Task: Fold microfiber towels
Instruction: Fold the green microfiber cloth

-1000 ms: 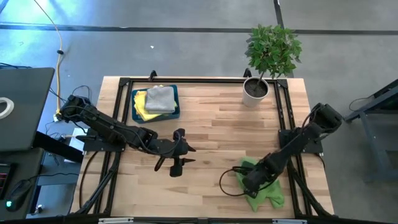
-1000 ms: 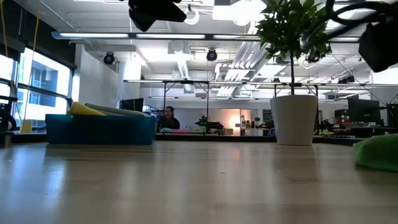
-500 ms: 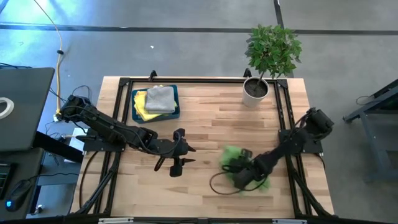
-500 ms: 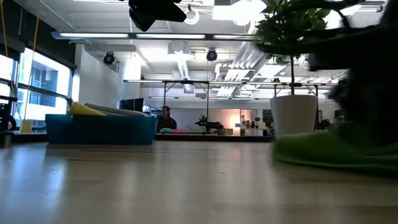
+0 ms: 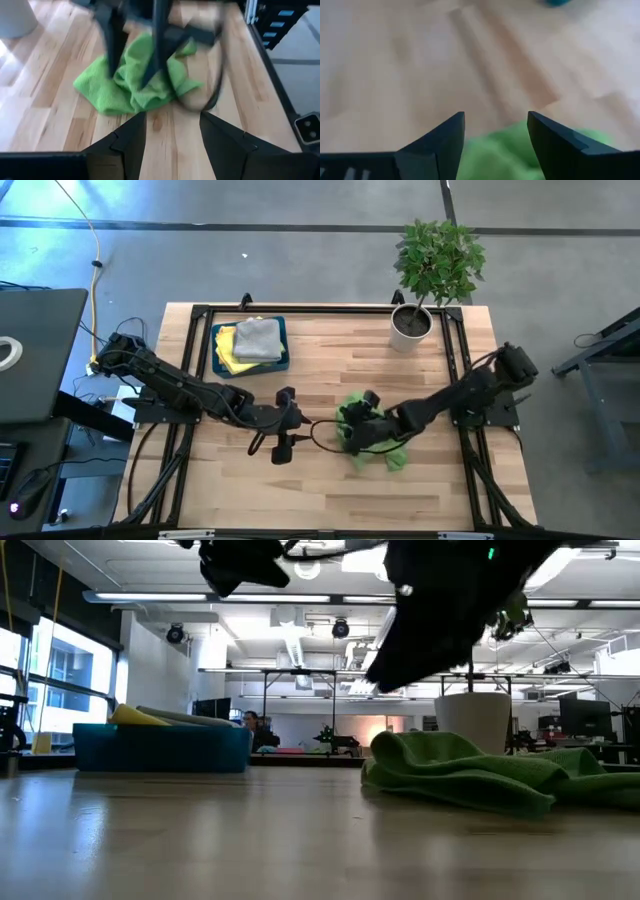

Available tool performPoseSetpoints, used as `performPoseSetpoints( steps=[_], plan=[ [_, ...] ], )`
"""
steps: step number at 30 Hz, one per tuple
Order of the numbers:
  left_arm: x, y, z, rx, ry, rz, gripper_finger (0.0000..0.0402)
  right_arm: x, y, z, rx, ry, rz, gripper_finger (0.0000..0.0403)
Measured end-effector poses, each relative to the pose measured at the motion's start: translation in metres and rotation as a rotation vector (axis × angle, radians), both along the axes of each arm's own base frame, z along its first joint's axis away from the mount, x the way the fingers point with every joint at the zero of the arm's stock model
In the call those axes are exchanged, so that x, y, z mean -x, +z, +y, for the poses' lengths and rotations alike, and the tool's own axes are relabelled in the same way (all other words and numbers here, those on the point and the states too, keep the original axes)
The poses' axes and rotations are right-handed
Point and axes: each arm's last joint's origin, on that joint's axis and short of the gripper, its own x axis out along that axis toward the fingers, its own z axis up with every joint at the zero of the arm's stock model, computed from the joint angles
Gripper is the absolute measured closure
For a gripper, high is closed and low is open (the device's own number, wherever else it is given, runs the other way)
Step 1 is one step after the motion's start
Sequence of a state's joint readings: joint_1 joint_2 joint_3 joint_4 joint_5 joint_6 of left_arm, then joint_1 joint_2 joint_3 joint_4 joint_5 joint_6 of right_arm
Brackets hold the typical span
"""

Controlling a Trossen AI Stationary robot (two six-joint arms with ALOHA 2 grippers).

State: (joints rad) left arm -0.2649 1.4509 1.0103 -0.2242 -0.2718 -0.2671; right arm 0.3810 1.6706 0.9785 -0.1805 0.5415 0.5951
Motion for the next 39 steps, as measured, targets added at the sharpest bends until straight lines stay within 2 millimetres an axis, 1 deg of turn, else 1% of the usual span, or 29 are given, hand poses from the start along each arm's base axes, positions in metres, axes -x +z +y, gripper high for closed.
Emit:
performPoseSetpoints(
  steps=[2, 5, 8, 12, 14, 15, 20, 25, 27, 29, 34, 37, 39],
  plan=[
    [0.002, -0.002, -0.001, 0.003, 0.004, 0.024, 0.0228, 0.002, 0.013, 0.005, -0.093, 0.128, 0.057, 0.0194],
    [0.003, -0.003, -0.003, 0.003, -0.001, 0.037, 0.0228, 0.01, 0.018, 0.02, -0.19, 0.328, 0.149, 0.0194],
    [0.004, -0.003, -0.006, 0.002, -0.01, 0.039, 0.0228, 0.02, 0.01, 0.038, -0.12, 0.472, 0.228, 0.0194],
    [0.005, -0.003, -0.01, 0.002, -0.023, 0.038, 0.0228, 0.032, -0.003, 0.053, 0.096, 0.623, 0.332, 0.0194],
    [0.006, -0.003, -0.011, 0.002, -0.029, 0.039, 0.0228, 0.034, -0.009, 0.057, 0.176, 0.642, 0.352, 0.0194],
    [0.006, -0.003, -0.012, 0.002, -0.031, 0.038, 0.0228, 0.035, -0.012, 0.059, 0.189, 0.648, 0.363, 0.0194],
    [0.007, -0.003, -0.015, 0.001, -0.04, 0.038, 0.0228, 0.038, -0.024, 0.063, 0.164, 0.682, 0.437, 0.0195],
    [0.006, -0.002, -0.015, 0.002, -0.038, 0.031, 0.0228, 0.042, -0.036, 0.066, 0.191, 0.698, 0.516, 0.0195],
    [0.006, -0.002, -0.015, 0.002, -0.038, 0.03, 0.0228, 0.043, -0.04, 0.065, 0.239, 0.674, 0.534, 0.0195],
    [0.006, -0.002, -0.015, 0.001, -0.035, 0.024, 0.0228, 0.044, -0.042, 0.063, 0.3, 0.641, 0.546, 0.0195],
    [0.005, -0.001, -0.015, 0.003, -0.032, 0.013, 0.0228, 0.041, -0.04, 0.059, 0.419, 0.561, 0.511, 0.0195],
    [0.005, -0.001, -0.015, 0.002, -0.031, 0.014, 0.0228, 0.041, -0.04, 0.059, 0.442, 0.545, 0.503, 0.0197],
    [0.005, -0.001, -0.015, 0.002, -0.031, 0.014, 0.0228, 0.041, -0.04, 0.059, 0.439, 0.544, 0.499, 0.0207]
  ],
)
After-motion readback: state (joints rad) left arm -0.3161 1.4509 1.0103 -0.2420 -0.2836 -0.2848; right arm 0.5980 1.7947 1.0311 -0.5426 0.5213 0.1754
